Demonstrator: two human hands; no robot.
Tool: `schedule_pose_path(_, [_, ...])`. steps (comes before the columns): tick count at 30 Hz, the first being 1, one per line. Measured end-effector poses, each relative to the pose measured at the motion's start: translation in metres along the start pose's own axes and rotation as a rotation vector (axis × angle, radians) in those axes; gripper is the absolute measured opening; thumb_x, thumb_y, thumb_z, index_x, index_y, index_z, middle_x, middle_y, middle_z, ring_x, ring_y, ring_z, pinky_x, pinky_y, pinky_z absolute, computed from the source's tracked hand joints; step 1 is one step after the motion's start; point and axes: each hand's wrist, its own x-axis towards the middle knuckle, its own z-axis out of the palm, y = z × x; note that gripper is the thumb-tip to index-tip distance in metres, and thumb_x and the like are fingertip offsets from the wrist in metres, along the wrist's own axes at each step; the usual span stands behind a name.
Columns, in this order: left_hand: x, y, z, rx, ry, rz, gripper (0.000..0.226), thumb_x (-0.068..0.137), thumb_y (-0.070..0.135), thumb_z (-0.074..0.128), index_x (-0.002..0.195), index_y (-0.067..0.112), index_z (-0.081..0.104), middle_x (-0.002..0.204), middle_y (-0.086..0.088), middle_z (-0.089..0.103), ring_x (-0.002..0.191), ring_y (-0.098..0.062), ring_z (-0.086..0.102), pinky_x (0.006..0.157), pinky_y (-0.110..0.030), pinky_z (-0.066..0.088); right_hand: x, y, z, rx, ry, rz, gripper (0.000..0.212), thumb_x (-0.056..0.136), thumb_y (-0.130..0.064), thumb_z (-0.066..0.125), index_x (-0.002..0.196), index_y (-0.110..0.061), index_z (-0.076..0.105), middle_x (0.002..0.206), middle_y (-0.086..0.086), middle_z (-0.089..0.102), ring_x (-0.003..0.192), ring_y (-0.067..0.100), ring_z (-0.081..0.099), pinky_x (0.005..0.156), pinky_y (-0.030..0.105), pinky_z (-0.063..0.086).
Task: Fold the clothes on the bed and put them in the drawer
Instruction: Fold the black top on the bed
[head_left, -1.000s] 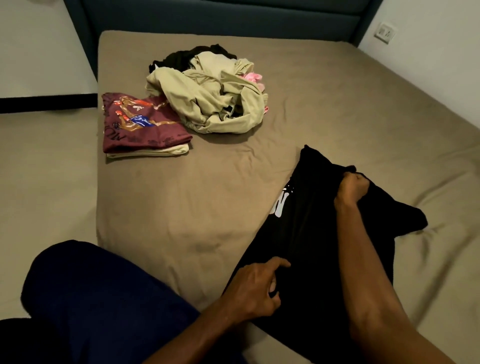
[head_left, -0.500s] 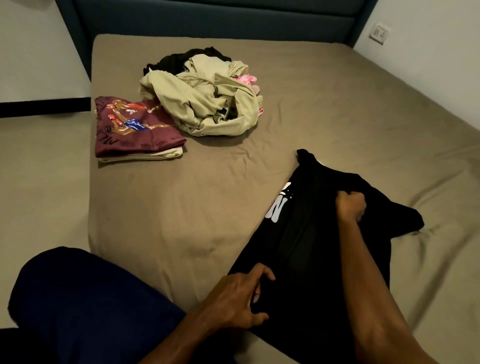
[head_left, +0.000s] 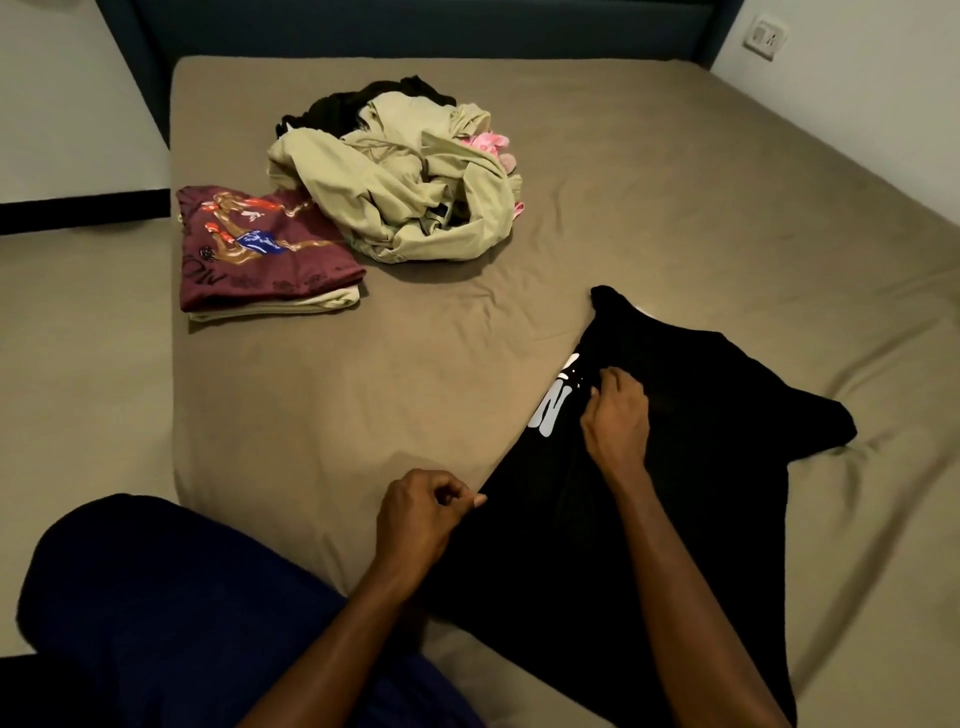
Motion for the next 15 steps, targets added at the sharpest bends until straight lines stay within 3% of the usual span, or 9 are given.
schedule_pose_path(4, [-0.004, -0.007, -0.010, -0.155, -0.052, -0.095, 0.021, 0.080, 0.030, 0.086, 0.066, 0.018, 0.076, 0.057, 0.003, 0.071, 0.049, -0.011, 0.065, 0.057, -0.040, 0.058, 0.007, 0.006, -0.003, 0.025, -0.067, 0.000, 0.045, 0.103, -0.020, 0.055, 0.143, 0.000, 0.056, 0.148, 0.018, 0.054, 0.138, 0.032, 0.048, 0.117, 0.043, 0.034])
schedule_pose_path(9, [-0.017, 0.002, -0.011, 0.127, -0.048, 0.046, 0.038, 0.065, 0.059, 0.088, 0.070, 0.027, 0.067, 0.063, 0.016, 0.067, 0.058, 0.001, 0.063, 0.058, -0.023, 0.054, 0.003, 0.005, -0.006, -0.001, -0.082, -0.039, 0.049, 0.105, -0.027, 0.052, 0.149, -0.004, 0.050, 0.153, 0.016, 0.049, 0.143, 0.029, 0.043, 0.120, 0.043, 0.031])
schedule_pose_path(12, [-0.024, 0.002, -0.010, 0.265, -0.109, 0.116, 0.032, 0.067, 0.053, 0.089, 0.073, 0.028, 0.071, 0.067, 0.017, 0.068, 0.062, 0.001, 0.063, 0.061, -0.024, 0.054, 0.003, 0.003, -0.006, -0.027, -0.094, -0.034, 0.050, 0.106, -0.028, 0.050, 0.149, -0.003, 0.049, 0.154, 0.017, 0.048, 0.143, 0.031, 0.043, 0.119, 0.045, 0.032])
schedule_pose_path(15, [-0.023, -0.003, -0.012, 0.223, -0.139, 0.099, 0.026, 0.070, 0.044, 0.091, 0.070, 0.025, 0.073, 0.063, 0.014, 0.067, 0.059, 0.000, 0.062, 0.059, -0.025, 0.054, -0.005, 0.001, -0.007, -0.060, -0.124, -0.030, 0.057, 0.107, -0.035, 0.048, 0.153, -0.001, 0.042, 0.159, 0.020, 0.041, 0.148, 0.034, 0.037, 0.120, 0.046, 0.031])
